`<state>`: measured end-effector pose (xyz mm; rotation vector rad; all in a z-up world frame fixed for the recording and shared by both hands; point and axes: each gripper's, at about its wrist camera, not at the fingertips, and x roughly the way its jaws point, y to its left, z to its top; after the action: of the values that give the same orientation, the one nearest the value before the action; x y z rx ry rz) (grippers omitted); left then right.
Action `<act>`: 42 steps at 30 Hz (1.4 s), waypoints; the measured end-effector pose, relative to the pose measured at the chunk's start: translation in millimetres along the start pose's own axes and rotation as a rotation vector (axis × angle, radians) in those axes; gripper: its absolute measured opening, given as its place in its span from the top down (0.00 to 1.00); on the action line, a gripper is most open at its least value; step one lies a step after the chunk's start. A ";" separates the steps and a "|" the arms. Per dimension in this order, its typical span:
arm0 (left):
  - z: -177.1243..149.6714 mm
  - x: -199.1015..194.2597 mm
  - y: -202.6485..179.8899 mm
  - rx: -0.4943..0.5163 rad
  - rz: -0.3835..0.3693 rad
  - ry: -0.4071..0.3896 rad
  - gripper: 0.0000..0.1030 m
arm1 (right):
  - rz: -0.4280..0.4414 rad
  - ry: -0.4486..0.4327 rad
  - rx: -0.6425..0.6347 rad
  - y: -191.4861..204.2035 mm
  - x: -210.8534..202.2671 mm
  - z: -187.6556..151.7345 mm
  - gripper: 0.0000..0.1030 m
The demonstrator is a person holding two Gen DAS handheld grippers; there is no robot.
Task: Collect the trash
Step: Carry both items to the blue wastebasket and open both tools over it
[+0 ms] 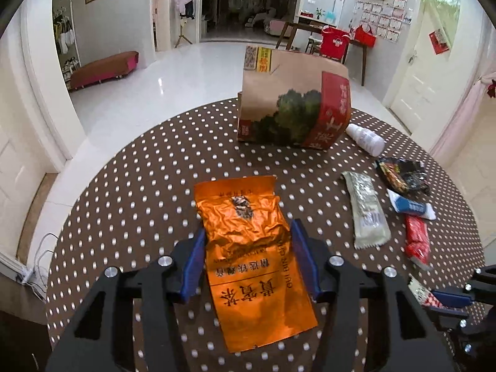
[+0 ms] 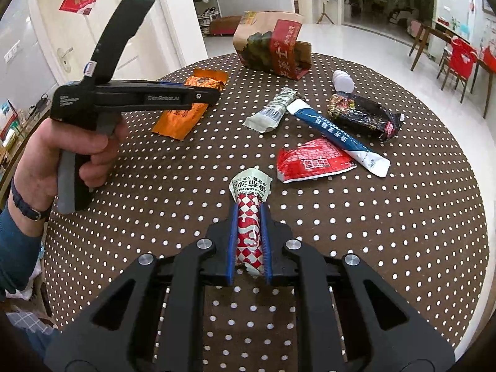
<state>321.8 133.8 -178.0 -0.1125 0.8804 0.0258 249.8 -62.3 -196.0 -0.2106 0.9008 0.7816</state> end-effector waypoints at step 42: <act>-88.4 -102.3 -376.7 0.450 -0.490 -0.126 0.49 | -0.309 -0.396 0.665 -214.3 -257.4 -208.2 0.87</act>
<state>214.7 -247.8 -121.9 0.0962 0.6958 -0.6135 171.7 -447.1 -159.3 0.3745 0.6841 0.1951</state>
